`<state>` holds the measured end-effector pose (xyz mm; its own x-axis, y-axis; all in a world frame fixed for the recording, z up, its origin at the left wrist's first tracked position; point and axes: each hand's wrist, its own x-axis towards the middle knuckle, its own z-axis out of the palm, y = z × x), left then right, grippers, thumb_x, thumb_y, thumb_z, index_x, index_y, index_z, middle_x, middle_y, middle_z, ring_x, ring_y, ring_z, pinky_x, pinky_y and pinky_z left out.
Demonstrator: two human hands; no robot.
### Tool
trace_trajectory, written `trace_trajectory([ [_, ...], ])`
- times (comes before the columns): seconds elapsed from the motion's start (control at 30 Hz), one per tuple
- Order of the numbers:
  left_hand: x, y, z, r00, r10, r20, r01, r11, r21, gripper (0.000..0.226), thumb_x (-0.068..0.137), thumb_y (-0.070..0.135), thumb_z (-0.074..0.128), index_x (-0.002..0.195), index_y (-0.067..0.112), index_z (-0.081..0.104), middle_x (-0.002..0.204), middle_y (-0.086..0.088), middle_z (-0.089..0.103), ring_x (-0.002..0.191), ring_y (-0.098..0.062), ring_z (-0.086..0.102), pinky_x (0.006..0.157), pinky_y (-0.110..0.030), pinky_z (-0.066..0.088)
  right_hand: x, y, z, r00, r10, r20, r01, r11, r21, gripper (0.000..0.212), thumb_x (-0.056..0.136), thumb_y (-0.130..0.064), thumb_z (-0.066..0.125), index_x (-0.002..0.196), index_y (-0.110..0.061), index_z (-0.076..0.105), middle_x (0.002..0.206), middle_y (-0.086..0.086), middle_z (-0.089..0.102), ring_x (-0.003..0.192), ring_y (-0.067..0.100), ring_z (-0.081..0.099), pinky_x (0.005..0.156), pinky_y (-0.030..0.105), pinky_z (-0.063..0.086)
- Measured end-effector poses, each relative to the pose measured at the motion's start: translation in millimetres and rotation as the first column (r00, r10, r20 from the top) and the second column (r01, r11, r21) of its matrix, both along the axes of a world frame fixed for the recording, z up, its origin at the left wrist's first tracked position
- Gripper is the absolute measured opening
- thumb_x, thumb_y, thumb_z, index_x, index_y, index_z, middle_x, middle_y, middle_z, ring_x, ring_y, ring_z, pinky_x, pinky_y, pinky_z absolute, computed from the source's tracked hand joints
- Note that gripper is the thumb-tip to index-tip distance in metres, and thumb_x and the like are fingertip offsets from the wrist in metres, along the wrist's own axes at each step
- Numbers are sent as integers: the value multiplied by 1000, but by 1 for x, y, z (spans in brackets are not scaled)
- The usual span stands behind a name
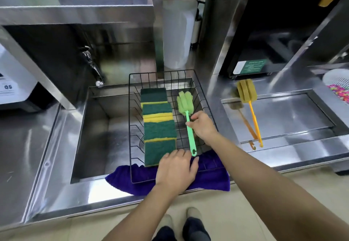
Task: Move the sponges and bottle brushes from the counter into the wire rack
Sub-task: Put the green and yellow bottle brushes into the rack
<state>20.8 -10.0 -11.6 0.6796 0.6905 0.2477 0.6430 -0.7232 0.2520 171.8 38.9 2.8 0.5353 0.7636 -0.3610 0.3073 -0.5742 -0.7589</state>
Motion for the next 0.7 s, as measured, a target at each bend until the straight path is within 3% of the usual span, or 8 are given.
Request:
trace_trajectory([
  [0.17,-3,0,0,1000,-19,-21,19,1000,1,39,85,39,37,64,16,60,59,0,60,55,-20,57,49,-27,42,-13,-2,-13,996,78,50,-75,995,-61,21,83,-10,66,88,-12,46,86,8,56,83,21,52,70,27,38],
  [0.27,-3,0,0,999,-28,-24,28,1000,-4,40,86,39,36,65,15,61,60,-1,61,56,-20,57,49,-27,42,-15,-4,-15,995,56,78,-53,997,-50,18,83,-12,66,85,-11,48,85,7,55,81,21,51,69,27,37],
  [0.47,-1,0,-1,999,-46,-25,45,999,-9,39,86,36,35,66,14,61,60,-2,60,57,-21,56,49,-29,42,-16,-6,-16,958,217,188,-198,974,-112,8,87,-17,59,80,-15,55,81,6,58,81,22,54,77,34,47],
  [0.57,0,0,-2,998,-60,-24,60,998,1,37,86,35,36,66,15,60,61,-2,60,57,-21,56,50,-29,41,-20,-7,-13,922,320,218,-292,944,-153,14,88,-20,56,97,-12,64,99,14,65,96,29,60,85,36,48],
  [0.63,0,1,-2,997,-74,-25,74,997,3,36,85,35,37,66,15,59,60,-2,59,58,-21,56,51,-30,41,-23,-10,-12,913,346,217,-316,935,-161,23,89,-21,56,108,-10,63,118,15,64,109,30,58,92,37,47],
  [0.7,1,1,-2,996,-90,-28,91,996,6,35,85,36,38,67,14,59,60,-2,59,58,-22,56,52,-30,42,-23,-13,-11,910,338,239,-314,940,-133,28,89,-19,56,115,-10,60,123,17,60,112,31,56,95,38,47],
])
